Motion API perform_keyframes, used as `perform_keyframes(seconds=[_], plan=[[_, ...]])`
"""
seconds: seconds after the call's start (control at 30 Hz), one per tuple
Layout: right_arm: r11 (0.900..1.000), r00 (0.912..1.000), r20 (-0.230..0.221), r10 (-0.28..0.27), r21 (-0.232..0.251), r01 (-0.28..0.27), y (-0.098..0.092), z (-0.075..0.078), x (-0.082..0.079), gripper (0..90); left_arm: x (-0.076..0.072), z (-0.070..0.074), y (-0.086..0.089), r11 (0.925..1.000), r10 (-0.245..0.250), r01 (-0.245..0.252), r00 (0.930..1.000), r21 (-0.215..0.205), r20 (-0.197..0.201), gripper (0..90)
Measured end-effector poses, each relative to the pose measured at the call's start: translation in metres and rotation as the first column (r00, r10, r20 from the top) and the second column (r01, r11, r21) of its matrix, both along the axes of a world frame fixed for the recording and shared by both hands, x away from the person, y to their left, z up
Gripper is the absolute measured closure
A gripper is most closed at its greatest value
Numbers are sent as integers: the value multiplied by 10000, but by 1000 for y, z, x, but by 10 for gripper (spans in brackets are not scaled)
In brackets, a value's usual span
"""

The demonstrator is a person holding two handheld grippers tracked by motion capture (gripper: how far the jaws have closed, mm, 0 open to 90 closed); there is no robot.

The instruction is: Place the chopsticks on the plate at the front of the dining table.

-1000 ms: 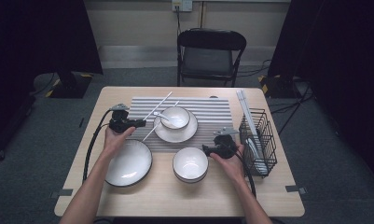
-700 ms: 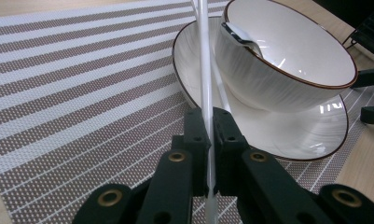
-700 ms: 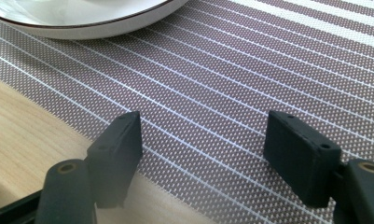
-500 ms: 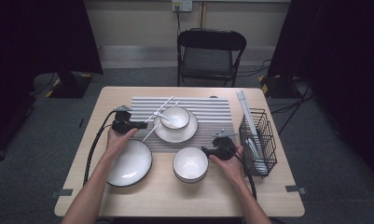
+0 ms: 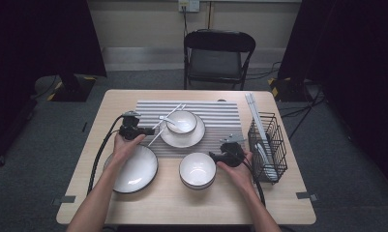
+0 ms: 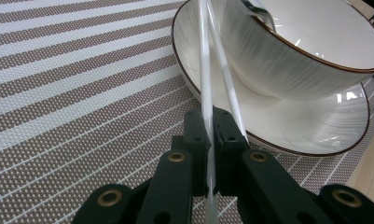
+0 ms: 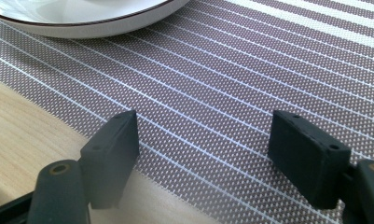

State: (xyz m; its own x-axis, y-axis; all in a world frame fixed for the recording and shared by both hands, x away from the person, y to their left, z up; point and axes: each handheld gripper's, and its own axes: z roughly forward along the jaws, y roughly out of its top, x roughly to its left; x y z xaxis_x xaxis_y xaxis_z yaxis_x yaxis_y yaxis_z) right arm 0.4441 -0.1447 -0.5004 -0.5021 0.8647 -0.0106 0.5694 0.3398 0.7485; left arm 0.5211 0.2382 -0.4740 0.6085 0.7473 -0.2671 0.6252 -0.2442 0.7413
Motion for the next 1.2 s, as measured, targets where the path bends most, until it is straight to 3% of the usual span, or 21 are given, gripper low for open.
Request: perform_keyframes(seconds=[0.4, 0.67, 0.87, 1.03, 1.2], plan=[[10000, 10000, -1, -4, -1, 4, 0, 0, 0, 241, 1, -4, -4, 9996, 241, -242, 9997, -144, -86, 858], [10000, 10000, 6, -8, -4, 8, 0, 0, 0, 241, 2, -5, -3, 9998, 148, -151, 9997, -129, -217, 832], [10000, 10000, 4, -10, -1, 10, 0, 0, 0, 241, 0, 1, 0, 9990, 101, -99, 9999, -445, 32, 801], [10000, 10000, 2, -13, 0, 13, 0, 0, 0, 241, -2, 6, 6, 9993, 116, -111, 9998, -361, 138, 783], [10000, 10000, 4, -17, 0, 17, 0, 0, 0, 241, -11, 11, 12, 9985, -23, 44, 9993, -554, 374, 792]])
